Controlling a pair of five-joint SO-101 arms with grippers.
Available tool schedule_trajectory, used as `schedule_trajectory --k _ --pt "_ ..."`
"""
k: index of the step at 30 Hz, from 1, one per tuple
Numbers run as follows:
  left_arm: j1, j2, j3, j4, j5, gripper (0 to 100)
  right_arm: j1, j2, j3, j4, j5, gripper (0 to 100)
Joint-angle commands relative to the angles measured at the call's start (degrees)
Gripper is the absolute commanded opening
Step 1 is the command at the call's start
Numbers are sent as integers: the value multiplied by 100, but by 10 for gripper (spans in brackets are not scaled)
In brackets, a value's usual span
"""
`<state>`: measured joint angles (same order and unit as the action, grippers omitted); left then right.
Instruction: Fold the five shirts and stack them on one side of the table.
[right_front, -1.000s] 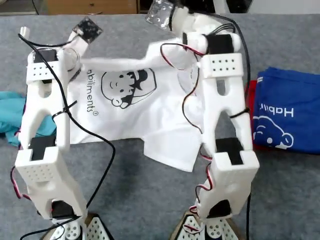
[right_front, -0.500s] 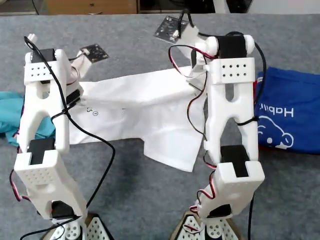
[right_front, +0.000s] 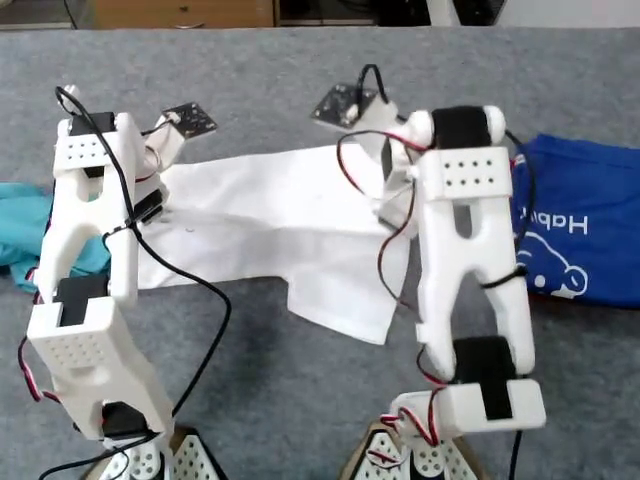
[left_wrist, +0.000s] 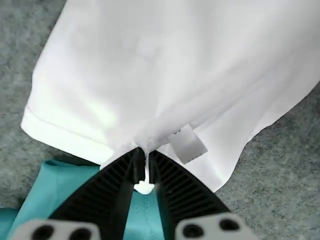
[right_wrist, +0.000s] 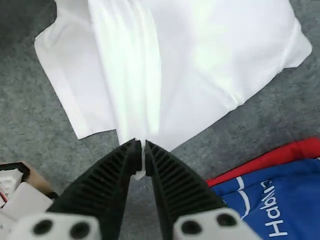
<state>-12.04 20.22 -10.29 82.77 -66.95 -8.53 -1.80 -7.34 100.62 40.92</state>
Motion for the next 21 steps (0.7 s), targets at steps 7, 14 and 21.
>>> schedule_trajectory --k 7,14,21 --pt "-105 -75 -308 1284 -563 18 -40 -637 549 -264 -44 2" --pt "-97 -13 -299 1292 -554 41 -66 -637 769 -422 -35 2" --pt "-299 -22 -334 615 -167 194 -207 -690 760 123 53 94"
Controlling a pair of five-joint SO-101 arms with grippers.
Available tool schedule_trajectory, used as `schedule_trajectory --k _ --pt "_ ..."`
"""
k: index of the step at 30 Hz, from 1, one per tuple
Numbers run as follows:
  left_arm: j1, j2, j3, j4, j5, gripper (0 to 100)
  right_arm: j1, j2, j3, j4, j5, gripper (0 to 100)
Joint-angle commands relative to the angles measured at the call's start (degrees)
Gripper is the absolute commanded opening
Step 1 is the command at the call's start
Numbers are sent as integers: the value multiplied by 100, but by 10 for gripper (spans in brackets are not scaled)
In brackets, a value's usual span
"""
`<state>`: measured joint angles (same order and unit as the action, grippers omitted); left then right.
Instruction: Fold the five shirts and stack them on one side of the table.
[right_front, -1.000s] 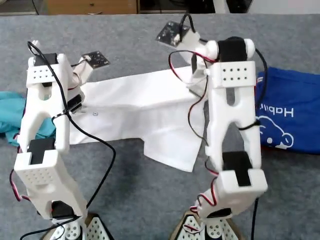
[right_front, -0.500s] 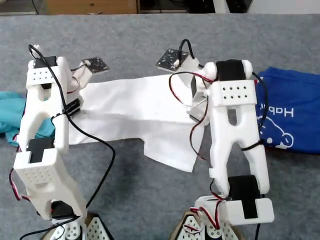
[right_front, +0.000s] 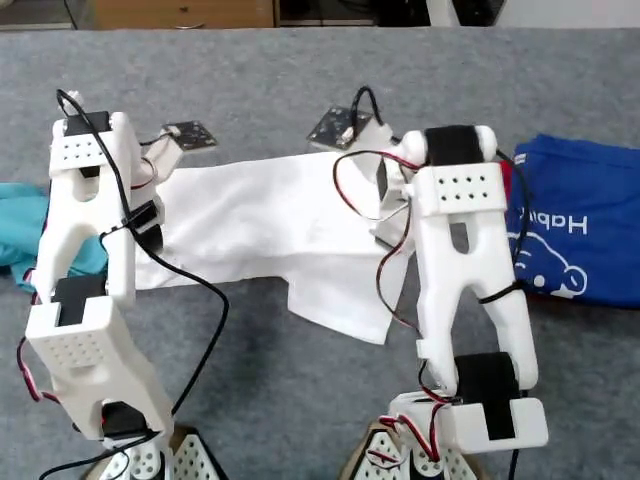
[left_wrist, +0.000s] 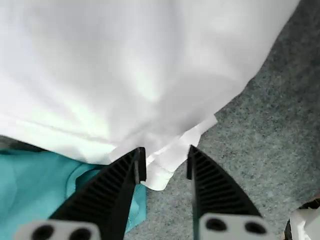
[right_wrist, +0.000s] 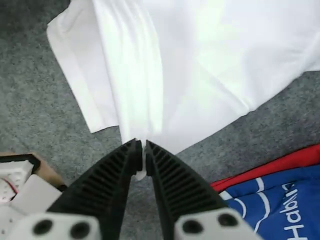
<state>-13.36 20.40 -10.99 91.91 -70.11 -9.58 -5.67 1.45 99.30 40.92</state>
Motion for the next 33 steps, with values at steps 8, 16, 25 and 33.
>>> schedule_trajectory --k 8,16,25,33 --pt "-404 -92 -598 -299 -105 192 -84 -303 -743 299 -123 161" --pt "-176 -31 -1626 97 554 98 -57 40 -1218 -527 -246 157" --pt "545 13 -378 -88 1512 31 -48 848 -1200 -1108 -1169 10" --pt "44 585 457 -668 1459 32 -48 1727 -1244 -1495 -1345 2"
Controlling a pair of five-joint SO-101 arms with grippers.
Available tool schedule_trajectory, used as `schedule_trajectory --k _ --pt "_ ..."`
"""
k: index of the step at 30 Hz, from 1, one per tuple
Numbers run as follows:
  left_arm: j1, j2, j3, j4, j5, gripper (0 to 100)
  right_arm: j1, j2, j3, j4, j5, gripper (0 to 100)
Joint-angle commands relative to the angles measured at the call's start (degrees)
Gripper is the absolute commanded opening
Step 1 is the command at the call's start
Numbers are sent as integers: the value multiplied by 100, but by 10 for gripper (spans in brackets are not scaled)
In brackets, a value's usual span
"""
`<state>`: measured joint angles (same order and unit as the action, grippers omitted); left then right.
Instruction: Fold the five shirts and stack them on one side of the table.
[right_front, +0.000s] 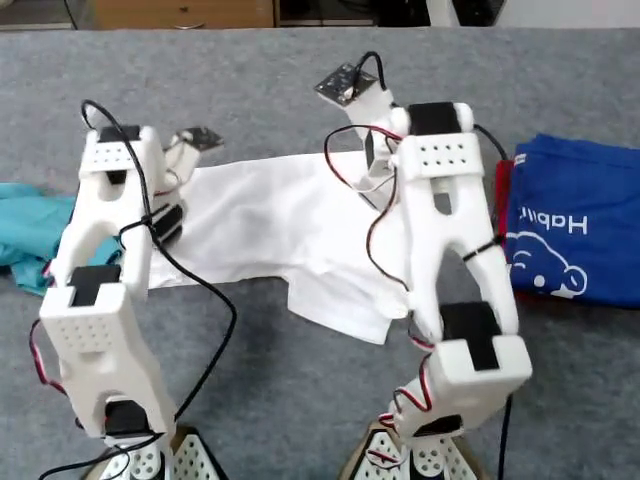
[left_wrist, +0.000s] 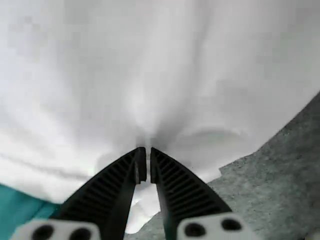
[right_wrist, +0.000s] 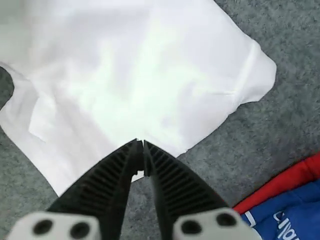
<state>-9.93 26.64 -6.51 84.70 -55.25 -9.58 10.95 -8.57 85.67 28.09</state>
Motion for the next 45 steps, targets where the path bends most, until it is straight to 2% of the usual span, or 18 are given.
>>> schedule_trajectory --k 1,5,11,16,21,23,28,33,38,42,45 --pt "-413 -13 9 229 -158 32 -48 110 -242 -132 -62 2" --pt "-703 -119 9 1029 -738 31 -48 136 -242 -123 -176 2" --pt "-1222 -347 9 1152 -905 34 -48 -48 -391 158 -167 2" --pt "-1565 -857 -123 1618 -1468 34 -48 -409 -813 791 -167 2" --pt "-1538 -1789 -273 1609 -1407 35 -40 -945 -1288 1530 -167 2" --pt "-1433 -2193 -369 1600 -1081 35 -40 -1262 -1376 1662 -167 2" --pt "-703 -2844 -448 1565 202 35 119 -2325 -1376 1653 -176 2" --pt "501 -2949 -431 1565 1301 33 119 -3319 -1376 1653 -176 2" --pt "1793 -2905 -255 1292 2040 31 505 -4031 -1402 1635 -404 2" --pt "2690 -2905 167 905 2277 31 1068 -4532 -1429 1635 -826 2" --pt "3235 -2905 492 536 2558 36 1165 -4971 -1393 1635 -932 2"
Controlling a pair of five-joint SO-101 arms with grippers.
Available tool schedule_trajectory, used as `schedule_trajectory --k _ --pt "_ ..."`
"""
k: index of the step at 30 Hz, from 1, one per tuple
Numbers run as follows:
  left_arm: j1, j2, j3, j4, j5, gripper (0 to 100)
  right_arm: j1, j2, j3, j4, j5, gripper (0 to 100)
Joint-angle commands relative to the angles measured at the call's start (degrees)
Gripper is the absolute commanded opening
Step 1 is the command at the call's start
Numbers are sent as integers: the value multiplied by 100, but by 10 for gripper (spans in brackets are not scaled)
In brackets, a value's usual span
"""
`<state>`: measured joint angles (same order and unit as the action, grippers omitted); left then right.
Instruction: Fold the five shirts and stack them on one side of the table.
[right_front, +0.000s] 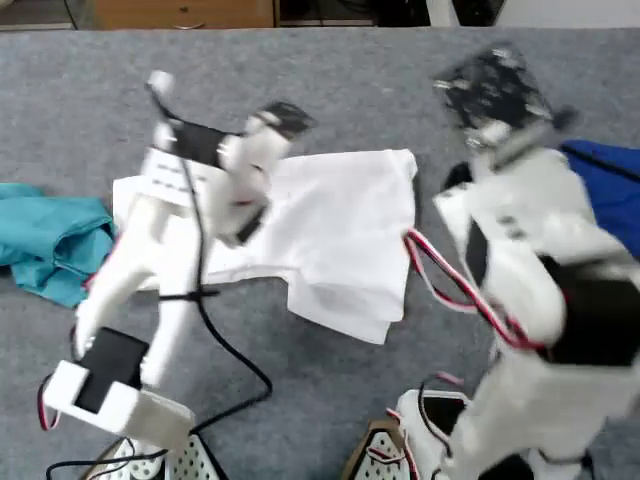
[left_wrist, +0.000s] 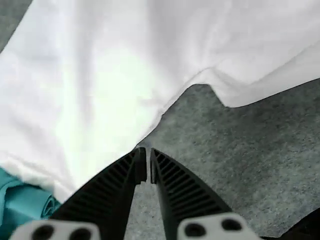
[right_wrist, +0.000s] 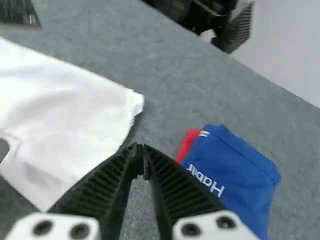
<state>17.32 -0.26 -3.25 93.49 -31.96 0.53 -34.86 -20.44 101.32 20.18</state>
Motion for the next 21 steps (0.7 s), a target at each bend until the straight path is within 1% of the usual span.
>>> schedule_trajectory --k 1,3,6,8,14,17,21 --pt "686 -215 273 -466 255 39 154 -532 -207 70 -132 2" --pt "1029 -215 369 -607 299 78 171 -752 -215 70 -105 2" --pt "1486 -180 492 -765 334 166 207 -954 -189 79 -132 2" --pt "1723 -75 563 -1002 527 192 365 -1015 -189 79 -132 2" --pt "2198 497 554 -1275 343 193 998 -1015 -189 79 -105 2" --pt "2180 813 369 -1275 343 193 1130 -1015 -180 79 -105 2" --pt "2013 1218 -53 -1275 343 192 1130 -1015 -31 79 -105 2"
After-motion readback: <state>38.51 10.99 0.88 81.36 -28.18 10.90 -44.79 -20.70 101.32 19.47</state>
